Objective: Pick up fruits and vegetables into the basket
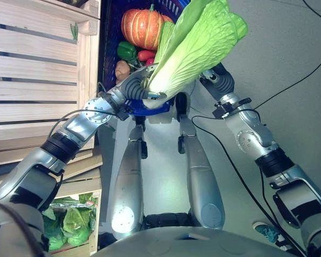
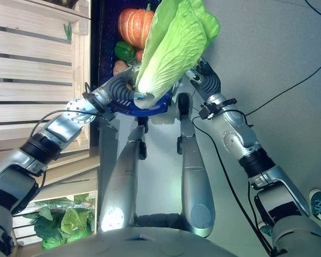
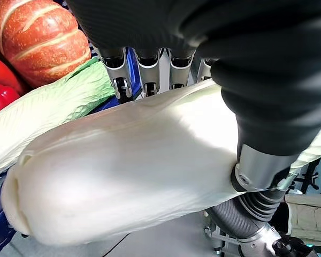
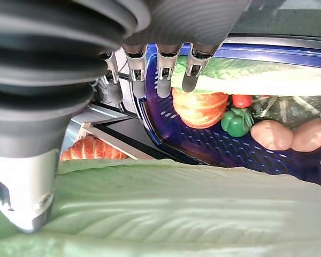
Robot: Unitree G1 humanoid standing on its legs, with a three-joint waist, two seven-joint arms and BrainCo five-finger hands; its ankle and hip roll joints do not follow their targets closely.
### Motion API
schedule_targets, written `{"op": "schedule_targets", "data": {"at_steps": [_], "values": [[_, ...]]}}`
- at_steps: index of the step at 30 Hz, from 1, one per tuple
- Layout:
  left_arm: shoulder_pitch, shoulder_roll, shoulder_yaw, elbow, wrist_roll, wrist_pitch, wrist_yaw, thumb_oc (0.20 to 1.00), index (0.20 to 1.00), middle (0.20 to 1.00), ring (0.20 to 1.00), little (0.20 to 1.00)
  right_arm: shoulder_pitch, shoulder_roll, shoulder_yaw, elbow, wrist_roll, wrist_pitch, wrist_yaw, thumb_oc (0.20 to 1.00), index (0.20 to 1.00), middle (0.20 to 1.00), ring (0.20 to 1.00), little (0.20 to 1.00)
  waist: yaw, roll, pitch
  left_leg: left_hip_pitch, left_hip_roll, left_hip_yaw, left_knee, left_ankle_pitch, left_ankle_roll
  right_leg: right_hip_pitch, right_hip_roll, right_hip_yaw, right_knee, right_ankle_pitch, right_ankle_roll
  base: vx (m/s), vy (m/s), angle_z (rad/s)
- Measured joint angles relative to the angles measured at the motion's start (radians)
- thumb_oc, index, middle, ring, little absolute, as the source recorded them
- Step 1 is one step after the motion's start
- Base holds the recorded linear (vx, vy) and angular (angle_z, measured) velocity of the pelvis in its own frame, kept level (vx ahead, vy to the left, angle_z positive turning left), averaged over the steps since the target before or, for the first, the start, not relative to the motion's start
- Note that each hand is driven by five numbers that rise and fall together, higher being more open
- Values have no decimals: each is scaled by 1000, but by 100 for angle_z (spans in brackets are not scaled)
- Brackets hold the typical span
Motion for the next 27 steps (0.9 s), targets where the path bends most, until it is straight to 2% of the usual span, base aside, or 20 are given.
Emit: {"op": "schedule_targets", "data": {"at_steps": [3, 20, 27], "values": [[-6, 3, -7, -14, 0, 19, -4, 200, 200, 200, 200, 200, 0, -9, 8, 0, 21, 0, 4, 1000, 1000, 1000, 1000, 1000, 1, 0, 0, -1, 0, -1, 0, 0, 0, 0, 0, -1, 0, 0, 0, 1, -11, 0], [-17, 38, -27, -56, 0, 45, -12, 200, 200, 200, 200, 200, 2, -42, 44, -17, 102, -1, 78, 1000, 1000, 1000, 1000, 1000, 3, 0, 0, -10, 0, -13, 2, -1, 0, -1, -1, -15, -3, 3, -5, 1, -7, 1], [-14, 38, -27, -64, -3, 89, -1, 200, 200, 200, 200, 200, 1, -50, 53, -19, 118, -4, 81, 1000, 1000, 1000, 1000, 1000, 4, 0, 0, -11, 0, -14, 2, -1, 0, -1, -1, -16, -3, 3, -4, 0, 0, 0]]}}
